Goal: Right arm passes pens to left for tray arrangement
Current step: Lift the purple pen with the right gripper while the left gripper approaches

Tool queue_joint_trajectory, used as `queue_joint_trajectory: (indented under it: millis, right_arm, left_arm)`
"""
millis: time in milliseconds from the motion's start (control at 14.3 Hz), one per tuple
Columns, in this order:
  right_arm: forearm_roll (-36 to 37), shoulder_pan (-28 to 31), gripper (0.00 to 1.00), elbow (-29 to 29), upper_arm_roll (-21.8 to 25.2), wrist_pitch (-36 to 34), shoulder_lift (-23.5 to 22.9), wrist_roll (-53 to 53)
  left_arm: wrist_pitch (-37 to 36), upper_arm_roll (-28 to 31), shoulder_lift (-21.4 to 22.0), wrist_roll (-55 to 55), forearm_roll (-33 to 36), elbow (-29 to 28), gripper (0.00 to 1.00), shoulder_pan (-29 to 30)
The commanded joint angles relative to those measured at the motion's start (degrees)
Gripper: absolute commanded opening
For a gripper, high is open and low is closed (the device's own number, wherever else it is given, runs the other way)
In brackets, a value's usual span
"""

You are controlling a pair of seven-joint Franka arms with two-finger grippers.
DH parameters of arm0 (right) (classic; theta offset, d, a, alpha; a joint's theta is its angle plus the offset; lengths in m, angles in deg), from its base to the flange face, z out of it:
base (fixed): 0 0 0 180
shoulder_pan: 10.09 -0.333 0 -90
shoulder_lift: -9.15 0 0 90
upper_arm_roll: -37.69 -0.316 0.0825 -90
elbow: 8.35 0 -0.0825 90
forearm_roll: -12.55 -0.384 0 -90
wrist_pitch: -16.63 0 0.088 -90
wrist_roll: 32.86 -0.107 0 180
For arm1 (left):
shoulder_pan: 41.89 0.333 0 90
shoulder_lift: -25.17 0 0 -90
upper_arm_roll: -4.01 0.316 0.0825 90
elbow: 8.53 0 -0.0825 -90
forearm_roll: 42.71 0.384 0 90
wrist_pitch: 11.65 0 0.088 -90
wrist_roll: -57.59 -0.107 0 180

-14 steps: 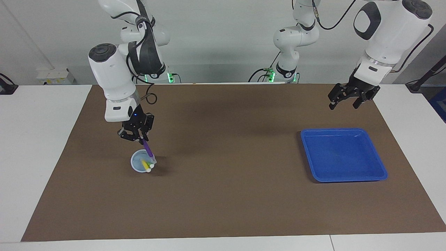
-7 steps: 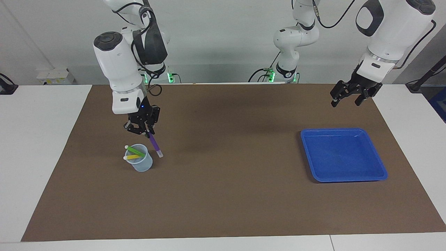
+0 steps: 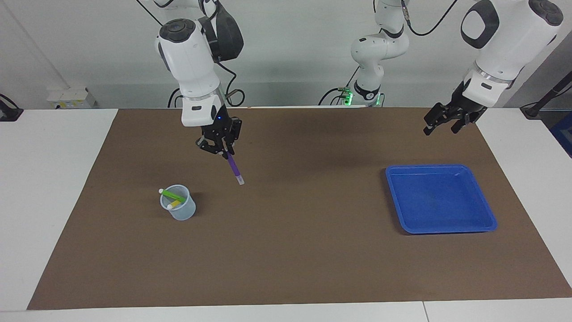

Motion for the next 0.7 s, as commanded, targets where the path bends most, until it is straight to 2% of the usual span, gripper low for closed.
queue_joint_trajectory:
  millis: [0,280,490,630]
  right_arm:
    - [-5.1,0.5,0.0,0.9,-2.5,1.0,-0.6,-7.0]
    - [-9.2,0.4,0.0,0.8,-4.6,2.6,-0.6,-15.3]
    - [-13.3,0.1,0.0,0.4,-5.2,4.6,-0.6,-21.0]
    - [-14.4,-1.4,0.0,0.4,-5.4,5.7,-0.6,-25.5]
  left_arm:
    - [-1.2,-0.2,3.7,9.8,-7.0,-4.5,1.0,0.9]
    - [-0.4,-0.3,4.0,28.1,-16.5,-5.4,1.0,-0.1]
    - [1.9,-0.6,4.2,35.2,-21.1,-6.3,1.0,-0.3]
    - [5.7,-0.6,5.6,38.1,-26.3,-9.2,1.0,-0.3]
